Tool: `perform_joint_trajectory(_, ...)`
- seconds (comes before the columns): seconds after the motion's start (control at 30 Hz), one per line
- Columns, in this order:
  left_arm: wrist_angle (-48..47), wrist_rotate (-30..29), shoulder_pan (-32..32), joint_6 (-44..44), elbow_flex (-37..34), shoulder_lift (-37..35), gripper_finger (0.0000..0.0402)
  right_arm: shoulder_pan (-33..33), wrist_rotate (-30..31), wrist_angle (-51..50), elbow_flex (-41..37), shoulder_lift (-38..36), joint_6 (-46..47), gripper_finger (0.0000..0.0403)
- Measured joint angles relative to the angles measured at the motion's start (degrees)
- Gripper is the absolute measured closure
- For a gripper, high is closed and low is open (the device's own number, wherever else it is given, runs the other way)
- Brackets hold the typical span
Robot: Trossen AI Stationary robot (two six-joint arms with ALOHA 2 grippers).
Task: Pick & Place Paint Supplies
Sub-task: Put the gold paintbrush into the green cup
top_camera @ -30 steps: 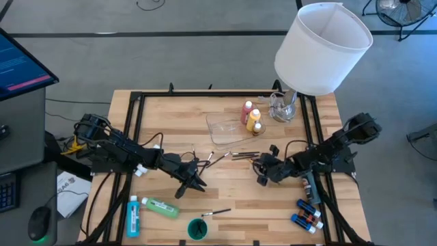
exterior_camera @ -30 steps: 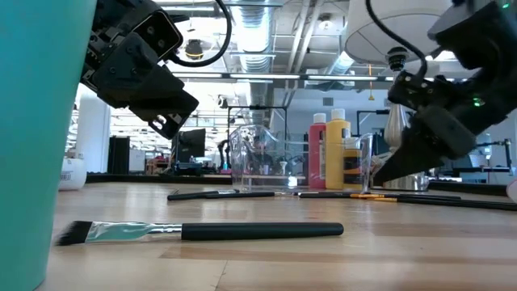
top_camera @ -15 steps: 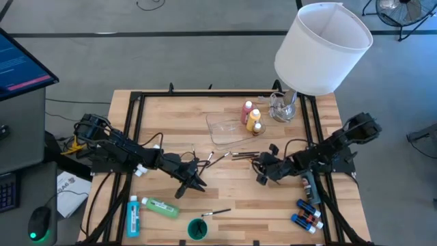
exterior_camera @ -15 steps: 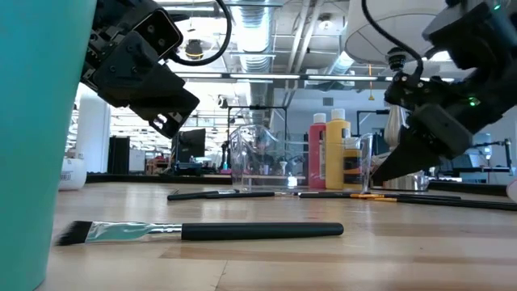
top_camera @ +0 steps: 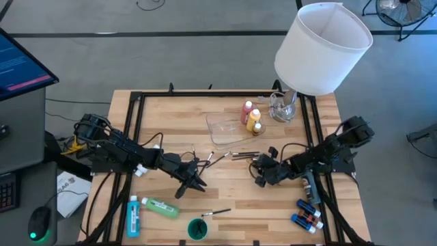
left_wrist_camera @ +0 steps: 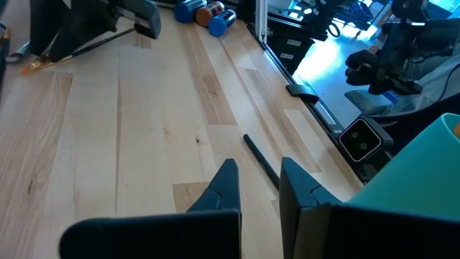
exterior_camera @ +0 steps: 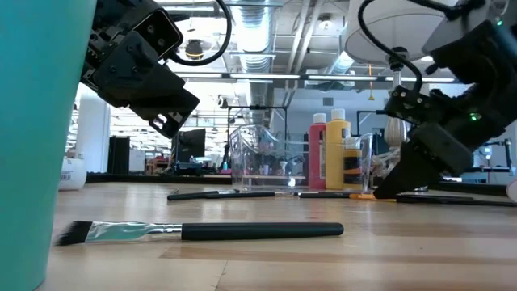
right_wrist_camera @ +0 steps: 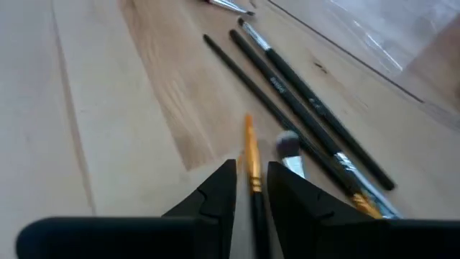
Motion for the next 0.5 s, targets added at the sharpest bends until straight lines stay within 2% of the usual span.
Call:
perform_joint_trajectory(0.17, 0.04, 0.0, 0.0, 0.0, 0.0, 0.0, 0.0401, 0.12, 0.96, 3.98, -0.1, 2.51, -0.74, 0.0327)
perform_joint_trajectory(0.5, 0.5, 0.0, -0.01, -0.02, 0.0, 0.0, 0.0401, -0.98, 0.06, 5.24, -0.2, 2.12, -3.34, 0.0327)
